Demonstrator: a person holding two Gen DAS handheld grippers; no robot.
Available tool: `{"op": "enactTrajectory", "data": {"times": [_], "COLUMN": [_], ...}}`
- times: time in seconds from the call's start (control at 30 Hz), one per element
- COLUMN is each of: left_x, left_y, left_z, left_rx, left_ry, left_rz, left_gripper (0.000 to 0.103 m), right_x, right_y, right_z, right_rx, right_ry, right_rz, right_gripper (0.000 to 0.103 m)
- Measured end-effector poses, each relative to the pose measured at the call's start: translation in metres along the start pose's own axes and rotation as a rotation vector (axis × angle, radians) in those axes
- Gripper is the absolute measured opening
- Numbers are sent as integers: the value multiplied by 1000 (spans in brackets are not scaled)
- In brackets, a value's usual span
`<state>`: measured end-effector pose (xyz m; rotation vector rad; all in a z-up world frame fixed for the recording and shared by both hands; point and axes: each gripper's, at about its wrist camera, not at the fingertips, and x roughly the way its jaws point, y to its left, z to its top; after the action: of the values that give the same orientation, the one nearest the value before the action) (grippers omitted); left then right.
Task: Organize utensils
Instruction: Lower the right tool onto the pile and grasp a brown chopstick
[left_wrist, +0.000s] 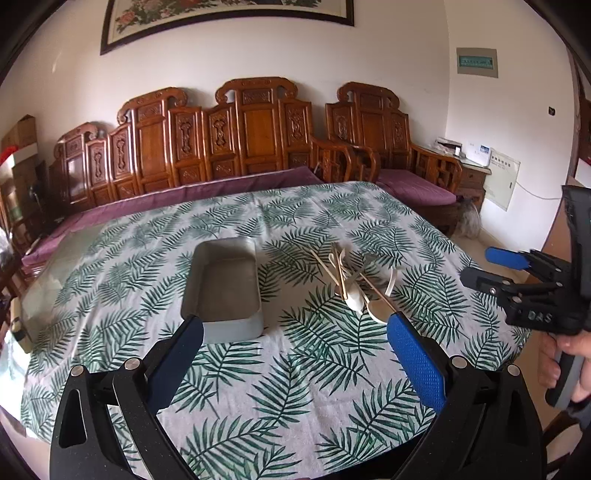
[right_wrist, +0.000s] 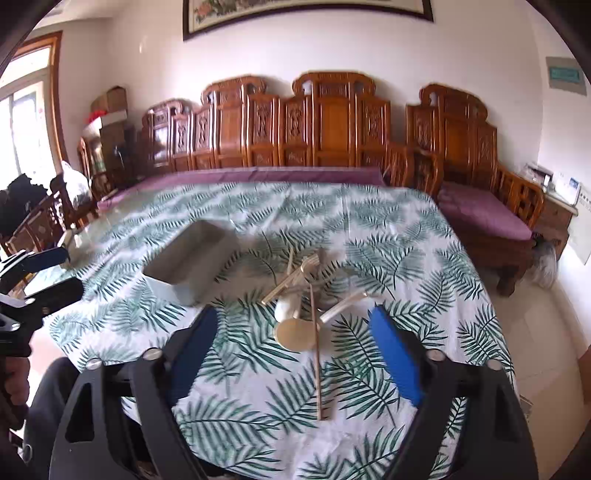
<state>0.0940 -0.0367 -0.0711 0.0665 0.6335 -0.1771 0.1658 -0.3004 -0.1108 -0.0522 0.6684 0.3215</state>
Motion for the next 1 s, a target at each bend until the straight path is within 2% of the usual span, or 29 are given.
{"op": "enactTrajectory", "data": {"times": [0.2, 0.27, 0.33, 0.5, 0.6, 0.7, 0.87, 0.9, 1.0], "left_x": [31, 41, 51, 76, 86, 100, 121, 125, 135], "left_y": [-8, -10, -11, -23, -26, -30, -35, -35, -38], "left_z": [-2, -3, -5, -8, -9, -8, -3, -3, 4], "left_rx": [33, 29, 29, 72, 83, 81, 72, 71, 77], "left_ry": [40, 58, 72, 106, 125, 150, 182, 185, 194], "left_rz": [-25, -39, -49, -61, -75, -85, -100, -102, -105], "left_gripper": [97, 97, 97, 97, 97, 97, 97, 97, 96], "right_x": [56, 78, 102, 136, 149, 154, 166, 166, 162], "right_y": [-23, -27, -30, -34, -39, -40, -44, -44, -49], "right_z": [-1, -7, -16, -31, -35, -37, -42, -42, -39], "right_rx": [-4, 4, 15, 29, 48, 57, 56, 57, 58], "right_ry": [127, 177, 236, 311, 336, 352, 399, 402, 391], "right_rz": [56, 81, 103, 111, 137, 161, 150, 152, 151], "right_gripper": [50, 44, 33, 19, 14, 13, 10, 6, 6]}}
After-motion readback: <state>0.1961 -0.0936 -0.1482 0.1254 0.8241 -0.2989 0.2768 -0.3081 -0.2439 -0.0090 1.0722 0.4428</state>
